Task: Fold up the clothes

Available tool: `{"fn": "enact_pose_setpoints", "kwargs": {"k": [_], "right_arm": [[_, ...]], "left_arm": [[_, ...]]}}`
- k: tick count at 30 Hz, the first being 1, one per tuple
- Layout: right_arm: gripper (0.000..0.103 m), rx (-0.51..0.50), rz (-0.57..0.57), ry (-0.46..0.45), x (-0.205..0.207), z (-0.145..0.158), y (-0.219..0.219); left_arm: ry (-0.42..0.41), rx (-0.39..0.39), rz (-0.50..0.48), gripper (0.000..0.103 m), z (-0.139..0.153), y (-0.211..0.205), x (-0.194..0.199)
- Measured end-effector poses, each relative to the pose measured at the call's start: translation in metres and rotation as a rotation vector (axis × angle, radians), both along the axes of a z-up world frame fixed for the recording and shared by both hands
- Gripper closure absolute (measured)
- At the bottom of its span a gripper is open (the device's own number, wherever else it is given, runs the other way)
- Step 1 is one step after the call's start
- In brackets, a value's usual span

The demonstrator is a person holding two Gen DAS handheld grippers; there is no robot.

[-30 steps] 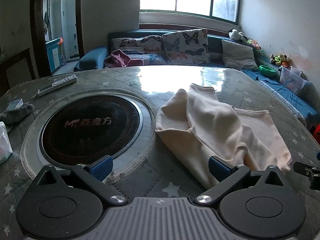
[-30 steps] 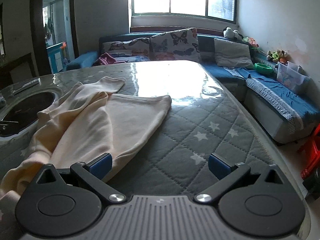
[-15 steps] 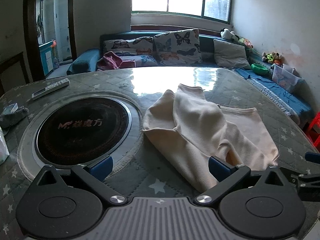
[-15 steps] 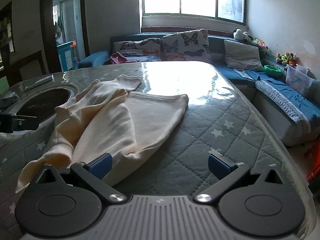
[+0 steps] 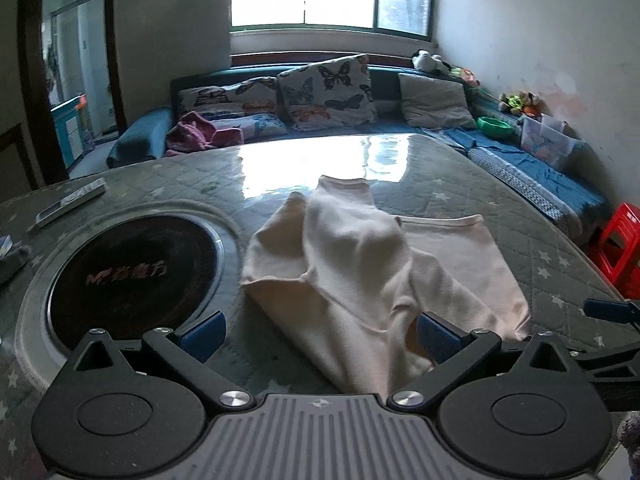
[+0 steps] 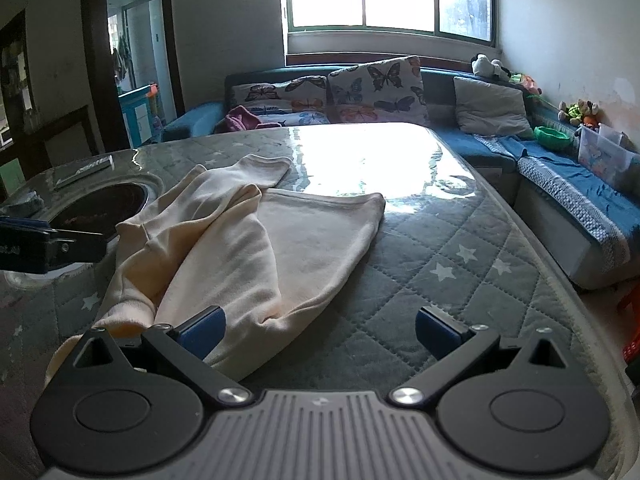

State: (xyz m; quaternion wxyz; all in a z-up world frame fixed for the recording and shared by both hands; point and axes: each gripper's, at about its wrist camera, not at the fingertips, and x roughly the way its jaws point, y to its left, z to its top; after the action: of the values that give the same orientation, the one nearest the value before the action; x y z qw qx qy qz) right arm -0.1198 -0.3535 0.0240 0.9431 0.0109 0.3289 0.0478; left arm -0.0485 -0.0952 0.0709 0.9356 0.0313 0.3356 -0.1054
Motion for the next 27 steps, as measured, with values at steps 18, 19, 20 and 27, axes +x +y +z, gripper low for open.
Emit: {"fn": "enact_pose_setpoints", "kwargs": {"k": [18,19,20,27], "right_arm": [[0.003,0.035,0.009,0.037,0.019,-0.006,-0.005],[0.004,0.035,0.01,0.038,0.02,-0.006,-0.004],[0.004,0.037,0.012,0.04,0.021,-0.007,-0.004],[0.005,0.035,0.03,0.039,0.025,-0.005,0.0]], "left_arm": [[0.102,-0.009,-0.163,0.074,-0.023,-0.027,0.046],[0.108,-0.017,-0.172,0.08,-0.024,-0.026,0.047],[0.112,-0.03,-0.175,0.089,-0.024,-0.023,0.047],[0.075,-0.074,-0.131,0.095,-0.014,0.004,0.036]]}}
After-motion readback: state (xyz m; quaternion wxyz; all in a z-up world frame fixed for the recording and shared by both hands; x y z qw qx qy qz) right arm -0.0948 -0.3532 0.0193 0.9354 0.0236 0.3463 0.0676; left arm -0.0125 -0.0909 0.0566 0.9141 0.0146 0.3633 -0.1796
